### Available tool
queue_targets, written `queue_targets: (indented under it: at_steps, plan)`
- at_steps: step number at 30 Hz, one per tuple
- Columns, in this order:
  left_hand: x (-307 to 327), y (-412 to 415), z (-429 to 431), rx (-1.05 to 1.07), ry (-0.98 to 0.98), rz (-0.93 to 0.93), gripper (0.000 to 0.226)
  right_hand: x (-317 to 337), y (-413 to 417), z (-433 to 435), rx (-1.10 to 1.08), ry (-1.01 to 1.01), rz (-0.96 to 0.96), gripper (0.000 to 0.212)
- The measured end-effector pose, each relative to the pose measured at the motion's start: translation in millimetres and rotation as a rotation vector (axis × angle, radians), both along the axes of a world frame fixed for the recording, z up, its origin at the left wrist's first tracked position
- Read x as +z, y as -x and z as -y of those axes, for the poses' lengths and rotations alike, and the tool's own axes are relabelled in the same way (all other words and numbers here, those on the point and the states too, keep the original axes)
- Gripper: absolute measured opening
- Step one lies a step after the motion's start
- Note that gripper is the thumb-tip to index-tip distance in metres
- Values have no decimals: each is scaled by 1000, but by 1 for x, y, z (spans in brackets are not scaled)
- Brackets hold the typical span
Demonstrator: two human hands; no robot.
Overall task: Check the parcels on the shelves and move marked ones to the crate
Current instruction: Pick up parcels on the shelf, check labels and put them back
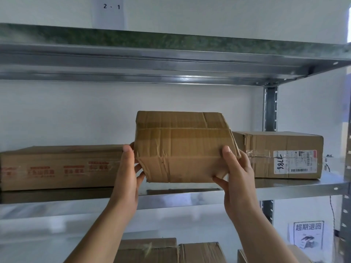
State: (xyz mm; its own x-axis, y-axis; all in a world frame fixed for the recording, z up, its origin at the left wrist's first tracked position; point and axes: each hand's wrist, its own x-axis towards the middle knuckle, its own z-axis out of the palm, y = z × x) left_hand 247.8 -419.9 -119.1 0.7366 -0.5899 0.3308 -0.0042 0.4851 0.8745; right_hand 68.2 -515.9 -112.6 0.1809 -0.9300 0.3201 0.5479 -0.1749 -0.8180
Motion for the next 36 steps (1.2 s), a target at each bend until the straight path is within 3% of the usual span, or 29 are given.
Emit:
queue_targets:
  at_steps: [7,12,17,21,26,32,36]
  plan:
    - [-3,-3,-5,-6,66,23,57,-6,4,3,31,55,93,29]
    - [-4,-9,-8,-80,110,96,32,-12,5,6,32,91,139,35]
    - [-4,-19,-3,-147,179,150,47,-14,4,9,36,87,183,40]
    - [-5,-23,-2,-162,200,66,56,-18,4,14,43,88,211,34]
    - [-10,-26,-1,-350,103,-23,134,-20,5,26,125,58,287,21]
    - [-5,-20,0,-376,118,-1,120,-22,4,37,187,-3,320,34]
    - [-4,-21,-2,-381,159,-44,94,-25,3,41,228,-65,357,35]
